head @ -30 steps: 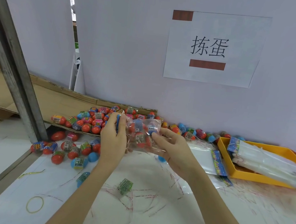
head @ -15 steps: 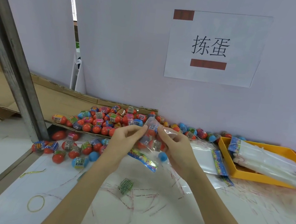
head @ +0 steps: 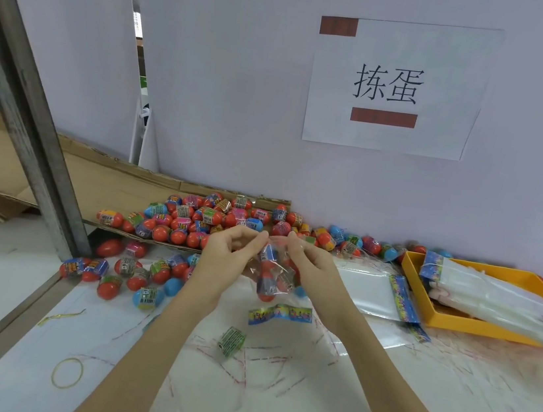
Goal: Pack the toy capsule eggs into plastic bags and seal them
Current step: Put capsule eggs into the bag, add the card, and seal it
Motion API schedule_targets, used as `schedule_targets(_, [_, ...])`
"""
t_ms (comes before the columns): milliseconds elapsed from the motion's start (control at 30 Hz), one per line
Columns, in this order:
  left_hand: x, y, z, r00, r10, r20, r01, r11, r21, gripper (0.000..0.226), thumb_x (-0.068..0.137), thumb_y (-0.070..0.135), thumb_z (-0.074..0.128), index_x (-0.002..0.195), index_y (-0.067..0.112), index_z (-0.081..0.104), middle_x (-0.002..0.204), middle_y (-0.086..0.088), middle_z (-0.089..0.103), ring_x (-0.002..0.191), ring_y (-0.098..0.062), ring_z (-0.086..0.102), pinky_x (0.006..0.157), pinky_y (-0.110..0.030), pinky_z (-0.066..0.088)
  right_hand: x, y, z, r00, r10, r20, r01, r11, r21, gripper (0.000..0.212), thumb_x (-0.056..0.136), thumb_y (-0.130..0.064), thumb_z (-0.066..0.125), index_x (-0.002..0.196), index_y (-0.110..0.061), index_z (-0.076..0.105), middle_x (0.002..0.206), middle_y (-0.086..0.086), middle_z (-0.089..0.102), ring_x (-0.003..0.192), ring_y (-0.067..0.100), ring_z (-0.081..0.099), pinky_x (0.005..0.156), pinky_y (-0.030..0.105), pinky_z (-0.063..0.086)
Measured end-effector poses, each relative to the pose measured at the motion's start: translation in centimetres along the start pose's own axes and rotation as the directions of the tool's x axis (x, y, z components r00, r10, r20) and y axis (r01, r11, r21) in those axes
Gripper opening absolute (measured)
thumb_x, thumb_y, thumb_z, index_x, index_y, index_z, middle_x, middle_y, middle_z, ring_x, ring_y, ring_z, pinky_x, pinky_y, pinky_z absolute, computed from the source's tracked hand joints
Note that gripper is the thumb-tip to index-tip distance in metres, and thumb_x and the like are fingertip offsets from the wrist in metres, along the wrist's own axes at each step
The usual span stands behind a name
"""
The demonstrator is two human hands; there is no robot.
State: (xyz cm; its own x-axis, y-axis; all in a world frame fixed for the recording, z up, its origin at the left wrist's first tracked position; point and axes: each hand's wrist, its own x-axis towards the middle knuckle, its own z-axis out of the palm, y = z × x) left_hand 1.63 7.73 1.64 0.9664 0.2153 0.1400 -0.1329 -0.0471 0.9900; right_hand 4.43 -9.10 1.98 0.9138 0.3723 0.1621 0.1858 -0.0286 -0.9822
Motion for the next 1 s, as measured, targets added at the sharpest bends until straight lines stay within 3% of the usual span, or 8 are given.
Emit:
schedule_targets(167, [0.3, -0.2, -0.4, 0.99, 0.021, -0.137, -0.028, 0.998, -0.051, 0.019, 0.1, 0.028, 0.071, 0.1, 0.009, 0.074, 0.088, -0.01, 0.078, 0.075, -0.02, 0.075, 0.062, -0.032, 0.061, 0.2, 0.8, -0.6, 0.996, -0.056, -0.07, 0.051, 0.997, -0.066, 0.037, 0.109, -0.033, 0.049, 0.095, -0.014, 0.077, 0.081, 0.021, 0.067, 0.066, 0.022, 0.051, 0.058, 0.023, 0.045])
schedule_targets(300, [0.3, -0.4, -0.3, 0.982, 0.08, -0.172, -0.078, 0.997, 0.016, 0.015, 0.102, 0.026, 0.068, 0.097, 0.012, 0.07, 0.087, -0.009, 0.077, 0.078, -0.024, 0.077, 0.06, -0.035, 0.063, 0.4, 1.2, -0.3, 0.964, -0.211, -0.164, 0.165, 0.952, -0.257, 0.038, 0.11, -0.022, 0.049, 0.083, -0.009, 0.071, 0.069, 0.0, 0.067, 0.061, 0.004, 0.056, 0.058, 0.019, 0.047])
schedule_targets(467, [0.7, -1.0, -0.6, 0.981, 0.102, -0.168, -0.083, 0.989, 0.119, 0.008, 0.103, 0.021, 0.066, 0.096, 0.017, 0.068, 0.089, -0.004, 0.074, 0.088, -0.026, 0.074, 0.075, -0.041, 0.065, 0.3, 1.1, -0.3, 0.943, -0.292, -0.162, 0.215, 0.903, -0.372, 0.042, 0.11, -0.021, 0.048, 0.069, -0.016, 0.058, 0.058, -0.002, 0.051, 0.054, 0.01, 0.042, 0.055, 0.032, 0.037])
schedule_targets(600, [0.6, -1.2, -0.3, 0.959, 0.13, -0.251, -0.098, 0.986, 0.137, 0.006, 0.102, 0.021, 0.067, 0.097, 0.017, 0.066, 0.093, -0.007, 0.073, 0.09, -0.027, 0.073, 0.081, -0.053, 0.063, 0.3, 0.5, -0.3, 0.987, -0.144, -0.068, 0.132, 0.98, -0.151, 0.046, 0.11, -0.042, 0.041, 0.081, -0.024, 0.072, 0.067, -0.008, 0.068, 0.064, -0.001, 0.062, 0.062, 0.013, 0.05])
schedule_targets(733, [0.7, -0.9, -0.8, 0.914, 0.123, -0.385, -0.085, 0.99, 0.116, 0.007, 0.103, 0.025, 0.066, 0.105, 0.019, 0.068, 0.099, -0.003, 0.072, 0.099, -0.026, 0.071, 0.087, -0.048, 0.062, 0.6, 0.8, -0.6, 0.991, -0.116, -0.063, 0.104, 0.981, -0.165, 0.013, 0.102, -0.035, 0.063, 0.101, -0.032, 0.075, 0.09, -0.012, 0.079, 0.084, 0.005, 0.075, 0.073, 0.025, 0.063])
schedule_targets(867, [0.5, -0.1, -1.0, 0.987, -0.041, -0.156, 0.045, 0.999, 0.019, 0.04, 0.103, 0.051, 0.059, 0.104, 0.015, 0.075, 0.093, -0.013, 0.073, 0.085, -0.026, 0.073, 0.072, -0.038, 0.063, 0.5, 0.7, -1.0, 0.994, -0.078, -0.083, 0.066, 0.989, -0.132, 0.015, 0.097, -0.041, 0.068, 0.098, -0.034, 0.08, 0.089, -0.012, 0.078, 0.083, 0.008, 0.073, 0.07, 0.027, 0.062])
schedule_targets(933, [0.3, -0.2, -0.9, 0.996, -0.033, -0.083, 0.035, 0.999, 0.026, 0.035, 0.102, 0.048, 0.062, 0.096, 0.018, 0.079, 0.093, -0.011, 0.076, 0.086, -0.025, 0.072, 0.077, -0.037, 0.059, 0.5, 0.6, -1.3, 0.998, -0.017, -0.062, 0.011, 0.995, -0.1, 0.022, 0.096, -0.048, 0.066, 0.098, -0.032, 0.082, 0.091, -0.004, 0.079, 0.087, 0.022, 0.074, 0.078, 0.039, 0.063])
schedule_targets(1000, [0.2, -0.1, -0.9, 0.993, -0.013, -0.117, 0.01, 1.0, -0.027, 0.024, 0.101, 0.039, 0.068, 0.089, 0.023, 0.081, 0.085, -0.001, 0.076, 0.073, -0.011, 0.068, 0.063, -0.026, 0.051, 0.4, 0.5, -1.5, 0.998, -0.005, -0.055, 0.0, 0.996, -0.091, 0.036, 0.095, -0.052, 0.062, 0.094, -0.024, 0.083, 0.088, 0.007, 0.078, 0.079, 0.029, 0.07, 0.073, 0.036, 0.062])
